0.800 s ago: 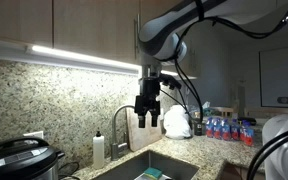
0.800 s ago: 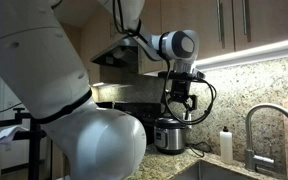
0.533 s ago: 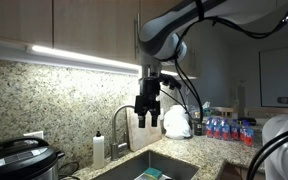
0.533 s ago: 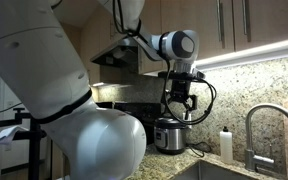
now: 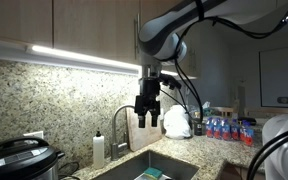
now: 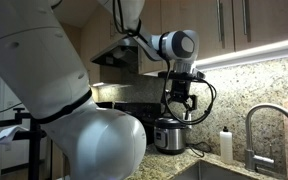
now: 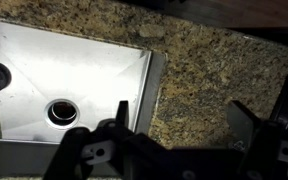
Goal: Turn the tap faucet to the left, then open the tap
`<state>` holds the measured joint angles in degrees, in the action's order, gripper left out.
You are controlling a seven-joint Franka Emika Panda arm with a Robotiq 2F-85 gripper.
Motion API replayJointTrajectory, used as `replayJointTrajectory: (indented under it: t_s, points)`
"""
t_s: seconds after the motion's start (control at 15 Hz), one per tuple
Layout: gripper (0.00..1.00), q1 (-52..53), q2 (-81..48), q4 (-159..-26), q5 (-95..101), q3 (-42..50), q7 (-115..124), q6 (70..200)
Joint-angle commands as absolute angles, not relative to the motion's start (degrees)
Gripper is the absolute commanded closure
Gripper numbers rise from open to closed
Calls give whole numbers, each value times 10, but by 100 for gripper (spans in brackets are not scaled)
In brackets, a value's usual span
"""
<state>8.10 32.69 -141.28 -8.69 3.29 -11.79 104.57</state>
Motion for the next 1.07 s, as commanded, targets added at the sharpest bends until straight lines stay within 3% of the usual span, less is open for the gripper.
replayJointTrajectory:
  t_s: [0.0, 0.53, 1.0]
  points:
    - [0, 71, 326, -1412, -92, 24, -122, 1044]
    - [0, 55, 283, -1411, -75, 27, -125, 1059]
    - [0, 27, 244, -1484, -152, 73, -131, 1226]
